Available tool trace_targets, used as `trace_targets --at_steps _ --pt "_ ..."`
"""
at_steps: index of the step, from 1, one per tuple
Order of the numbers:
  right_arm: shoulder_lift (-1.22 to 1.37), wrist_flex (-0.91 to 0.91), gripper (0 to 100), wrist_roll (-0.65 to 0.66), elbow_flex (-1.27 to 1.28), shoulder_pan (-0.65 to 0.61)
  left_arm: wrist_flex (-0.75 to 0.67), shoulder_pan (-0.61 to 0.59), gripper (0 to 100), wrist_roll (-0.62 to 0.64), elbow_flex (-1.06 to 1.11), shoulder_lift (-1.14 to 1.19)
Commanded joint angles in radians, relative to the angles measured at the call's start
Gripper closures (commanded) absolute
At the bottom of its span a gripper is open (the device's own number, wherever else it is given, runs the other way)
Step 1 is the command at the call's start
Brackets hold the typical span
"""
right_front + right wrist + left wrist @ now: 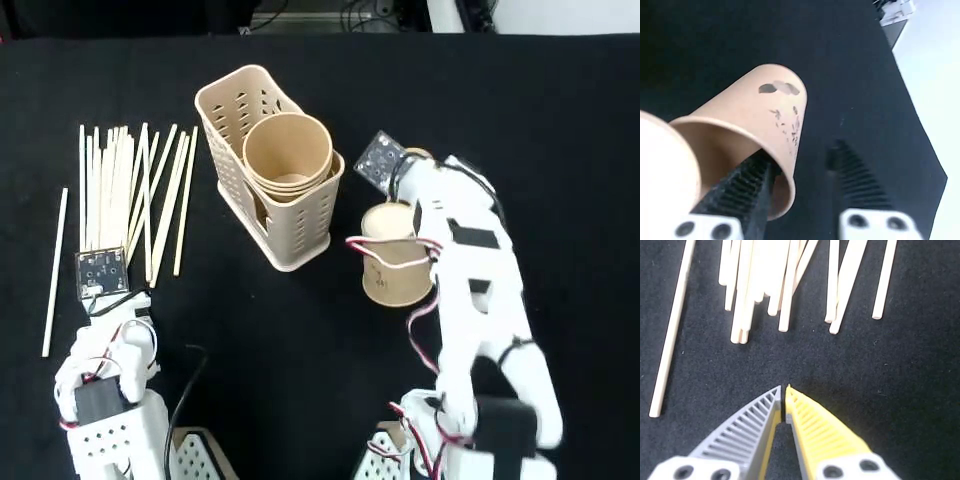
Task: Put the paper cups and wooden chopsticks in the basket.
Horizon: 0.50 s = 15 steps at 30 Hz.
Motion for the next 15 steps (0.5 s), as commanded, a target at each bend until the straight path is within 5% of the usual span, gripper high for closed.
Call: trace_targets --at_steps 1,15 --pt "0.073 -0.034 96.3 -0.087 -0.016 0.04 0.003 -0.007 97 0.0 0.018 -0.002" --pt "-0.156 0.106 98.5 -0.436 -0.079 0.112 0.003 -0.007 97 0.0 0.018 -0.002"
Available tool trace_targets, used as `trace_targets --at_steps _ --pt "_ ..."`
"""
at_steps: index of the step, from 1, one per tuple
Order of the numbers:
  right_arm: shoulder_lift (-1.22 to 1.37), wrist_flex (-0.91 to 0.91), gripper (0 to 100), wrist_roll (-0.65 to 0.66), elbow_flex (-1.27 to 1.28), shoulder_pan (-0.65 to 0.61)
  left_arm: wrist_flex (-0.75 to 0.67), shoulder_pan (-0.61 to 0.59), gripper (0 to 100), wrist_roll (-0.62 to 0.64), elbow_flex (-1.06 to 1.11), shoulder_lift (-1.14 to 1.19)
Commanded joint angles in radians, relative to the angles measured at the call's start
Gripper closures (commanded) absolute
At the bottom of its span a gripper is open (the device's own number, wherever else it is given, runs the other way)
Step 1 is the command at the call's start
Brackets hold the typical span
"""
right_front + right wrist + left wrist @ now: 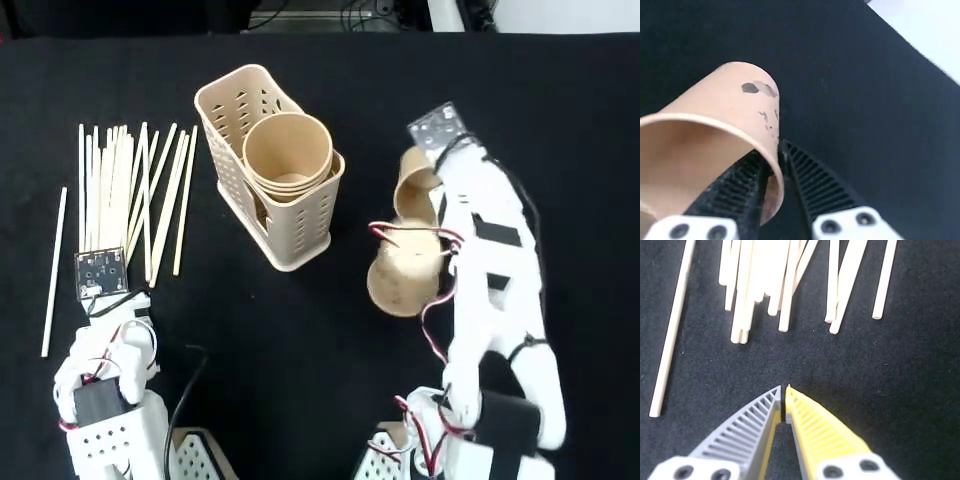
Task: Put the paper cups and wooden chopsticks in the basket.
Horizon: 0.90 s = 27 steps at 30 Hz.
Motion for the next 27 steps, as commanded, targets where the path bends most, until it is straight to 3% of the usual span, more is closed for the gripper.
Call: trace_targets --at_steps 1,11,17,21,27 --pt "-0.096 0.069 98.5 -0.078 -0.064 0.014 0.003 -0.007 97 0.0 0.018 -0.002" --pt "-0.159 0.417 98.5 -0.331 -0.39 0.04 0.003 -0.007 97 0.0 0.018 -0.002" --pt "-0.156 0.813 98.6 -0.516 -0.78 -0.017 0.003 -0.007 97 0.0 0.018 -0.002" --pt "-0.156 1.046 98.6 -0.56 -1.029 -0.138 0.003 -0.007 97 0.0 0.018 -0.002" --pt "-0.156 1.204 98.6 -0.6 -1.205 -0.39 0.003 -0.007 97 0.0 0.018 -0.002"
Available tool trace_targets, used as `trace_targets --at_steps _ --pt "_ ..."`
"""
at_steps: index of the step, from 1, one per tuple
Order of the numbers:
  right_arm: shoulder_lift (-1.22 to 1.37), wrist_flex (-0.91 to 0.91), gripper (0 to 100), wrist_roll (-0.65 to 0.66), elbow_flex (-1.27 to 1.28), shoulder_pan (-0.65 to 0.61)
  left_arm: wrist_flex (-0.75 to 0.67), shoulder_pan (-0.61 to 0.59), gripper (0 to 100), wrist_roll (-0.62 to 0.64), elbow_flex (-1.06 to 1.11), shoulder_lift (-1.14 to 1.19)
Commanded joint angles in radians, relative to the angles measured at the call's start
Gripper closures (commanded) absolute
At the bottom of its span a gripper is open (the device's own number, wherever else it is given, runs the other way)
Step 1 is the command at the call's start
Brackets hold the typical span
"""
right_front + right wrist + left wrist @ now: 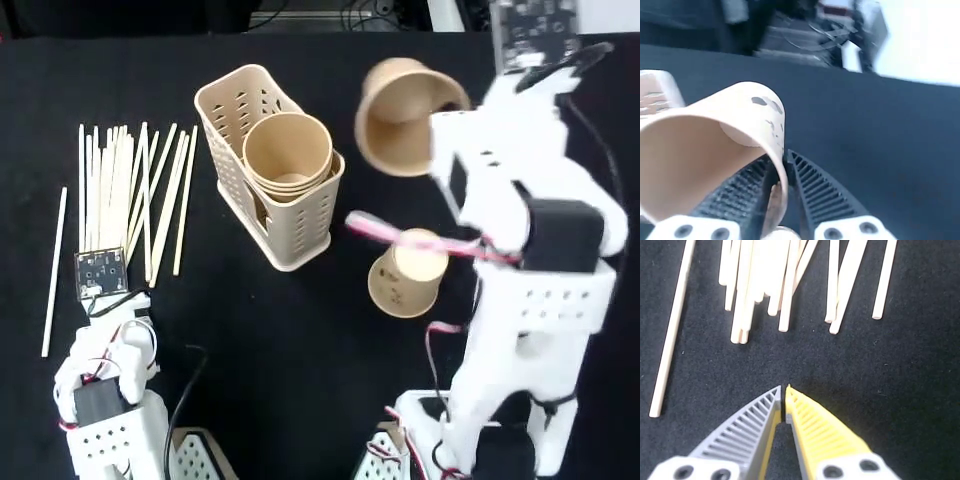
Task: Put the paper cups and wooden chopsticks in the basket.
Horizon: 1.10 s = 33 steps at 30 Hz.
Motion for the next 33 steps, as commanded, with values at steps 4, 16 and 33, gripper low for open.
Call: trace_targets --at_steps 4,16,33 --pt "-0.033 0.095 98.6 -0.051 -0.097 -0.262 0.003 -0.007 97 0.0 0.018 -0.002" --pt "-0.025 0.098 98.6 -0.049 -0.065 -0.345 0.003 -0.007 97 0.0 0.018 -0.002" --pt "-0.027 -0.109 98.6 -0.041 0.189 -0.204 0.003 -0.007 97 0.0 0.018 -0.002"
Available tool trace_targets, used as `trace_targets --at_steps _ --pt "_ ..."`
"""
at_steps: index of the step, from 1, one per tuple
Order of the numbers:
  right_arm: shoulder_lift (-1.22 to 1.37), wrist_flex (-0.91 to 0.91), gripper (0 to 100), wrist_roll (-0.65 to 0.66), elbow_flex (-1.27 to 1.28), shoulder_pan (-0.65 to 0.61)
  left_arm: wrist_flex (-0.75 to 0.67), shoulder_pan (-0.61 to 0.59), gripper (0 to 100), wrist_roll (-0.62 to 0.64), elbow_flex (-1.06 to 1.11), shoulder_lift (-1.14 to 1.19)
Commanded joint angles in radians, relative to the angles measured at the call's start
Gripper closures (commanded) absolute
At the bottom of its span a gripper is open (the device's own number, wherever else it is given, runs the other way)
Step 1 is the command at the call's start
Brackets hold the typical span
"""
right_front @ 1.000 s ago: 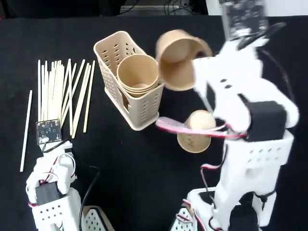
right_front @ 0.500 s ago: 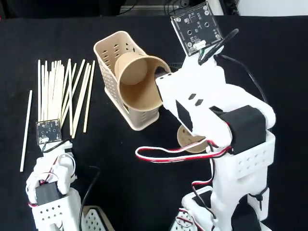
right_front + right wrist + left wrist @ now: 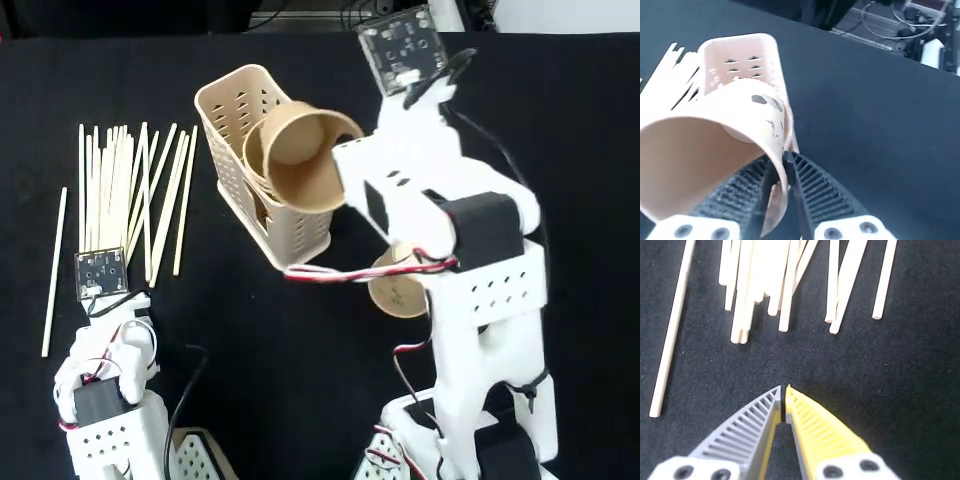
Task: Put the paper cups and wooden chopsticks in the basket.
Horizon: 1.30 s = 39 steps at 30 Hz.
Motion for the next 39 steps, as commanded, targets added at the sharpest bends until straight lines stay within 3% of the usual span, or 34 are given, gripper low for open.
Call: trace_targets --at_steps 1,4,8,21,27,32,39 --pt "-0.027 -0.031 98.6 0.006 0.002 0.025 0.003 -0.007 97 0.0 0.018 -0.002" --pt "-0.025 -0.029 96.2 0.006 0.004 -0.002 0.003 -0.007 97 0.0 0.018 -0.002" --pt "-0.025 -0.032 83.5 0.014 0.03 -0.044 0.003 -0.007 97 0.0 0.018 -0.002" --pt "-0.033 -0.281 83.5 0.023 0.028 -0.063 0.003 -0.007 97 0.0 0.018 -0.002" --pt "-0.058 0.035 83.5 0.288 -0.038 -0.06 0.003 -0.007 97 0.0 0.018 -0.002" --pt "-0.084 0.334 83.5 0.417 -0.027 -0.061 0.003 -0.007 97 0.0 0.018 -0.002" --pt "-0.214 0.356 83.6 0.557 0.352 0.028 0.003 -0.007 97 0.0 0.018 -0.002"
